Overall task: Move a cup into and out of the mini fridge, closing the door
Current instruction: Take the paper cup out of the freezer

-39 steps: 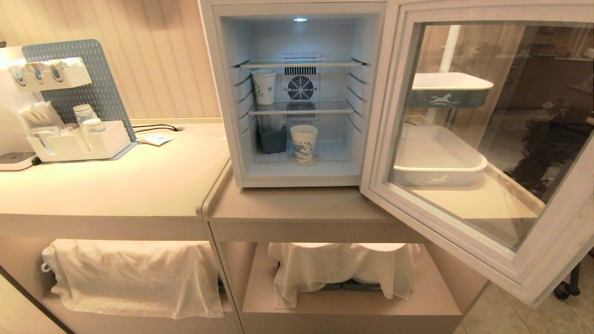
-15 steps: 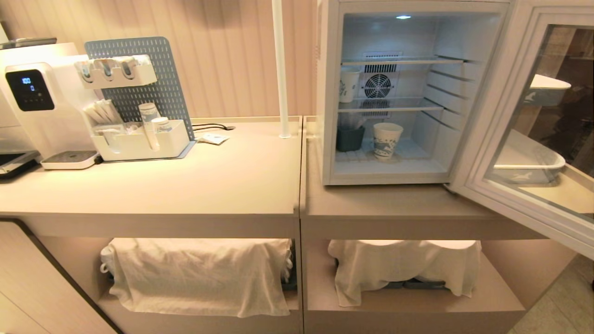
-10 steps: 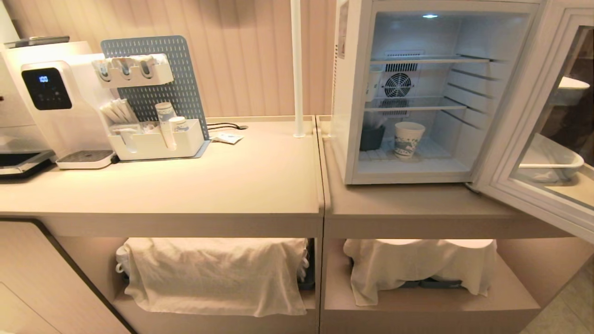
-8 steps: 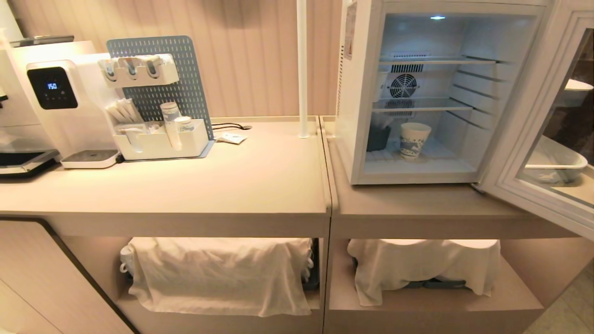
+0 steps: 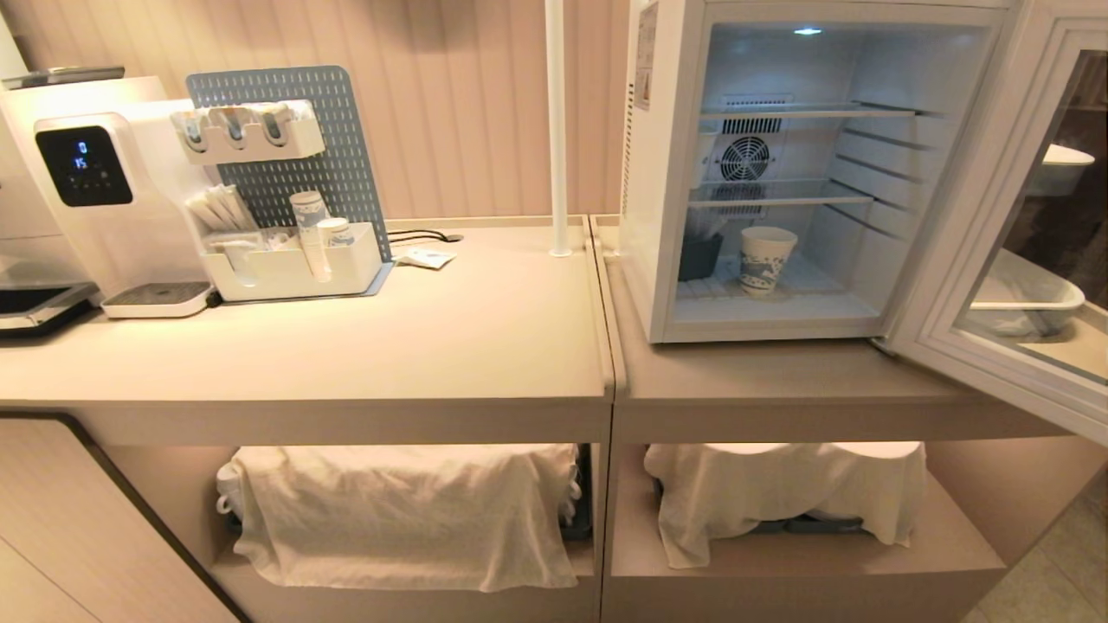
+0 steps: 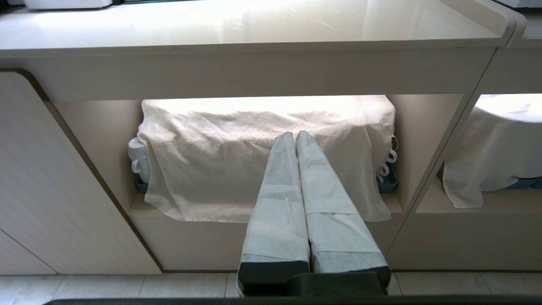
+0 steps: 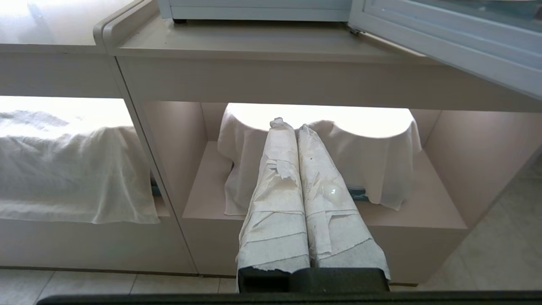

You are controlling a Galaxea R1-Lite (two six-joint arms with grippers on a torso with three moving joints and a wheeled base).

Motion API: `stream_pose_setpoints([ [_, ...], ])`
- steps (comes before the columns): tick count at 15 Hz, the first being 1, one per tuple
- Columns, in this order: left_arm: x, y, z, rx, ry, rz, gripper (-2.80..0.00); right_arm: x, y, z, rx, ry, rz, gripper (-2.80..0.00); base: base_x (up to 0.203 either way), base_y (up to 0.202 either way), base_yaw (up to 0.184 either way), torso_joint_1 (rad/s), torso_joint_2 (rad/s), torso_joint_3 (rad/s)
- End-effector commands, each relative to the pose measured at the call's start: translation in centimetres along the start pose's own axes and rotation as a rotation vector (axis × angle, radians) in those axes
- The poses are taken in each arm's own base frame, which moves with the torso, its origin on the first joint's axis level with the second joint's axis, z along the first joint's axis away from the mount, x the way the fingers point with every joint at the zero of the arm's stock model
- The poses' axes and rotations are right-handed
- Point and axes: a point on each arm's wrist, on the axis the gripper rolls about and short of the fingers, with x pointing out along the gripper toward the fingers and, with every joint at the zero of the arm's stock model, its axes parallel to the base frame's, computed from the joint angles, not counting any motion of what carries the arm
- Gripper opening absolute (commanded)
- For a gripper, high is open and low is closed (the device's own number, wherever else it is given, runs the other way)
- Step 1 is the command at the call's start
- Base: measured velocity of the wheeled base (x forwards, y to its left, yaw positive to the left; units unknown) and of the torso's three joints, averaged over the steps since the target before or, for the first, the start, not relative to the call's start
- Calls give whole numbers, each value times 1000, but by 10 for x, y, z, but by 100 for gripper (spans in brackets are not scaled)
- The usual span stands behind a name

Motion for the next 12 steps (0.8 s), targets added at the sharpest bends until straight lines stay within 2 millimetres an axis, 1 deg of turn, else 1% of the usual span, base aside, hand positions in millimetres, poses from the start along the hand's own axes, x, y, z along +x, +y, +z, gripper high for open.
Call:
stream_pose_setpoints([
  [1, 0, 0, 0, 0, 2, 1, -280, 0, 0, 0, -1, 0, 2, -280, 0, 0, 0, 0, 0, 0],
  [6, 0, 0, 0, -4, -2, 5, -280, 0, 0, 0, -1, 0, 2, -280, 0, 0, 0, 0, 0, 0],
  [7, 0, 0, 0, -2, -2, 5, -280, 0, 0, 0, -1, 0, 2, -280, 120, 0, 0, 2, -2, 3],
  [12, 0, 0, 0, -1, -2, 5, -280, 0, 0, 0, -1, 0, 2, -280, 190, 0, -1, 3, 4, 2],
])
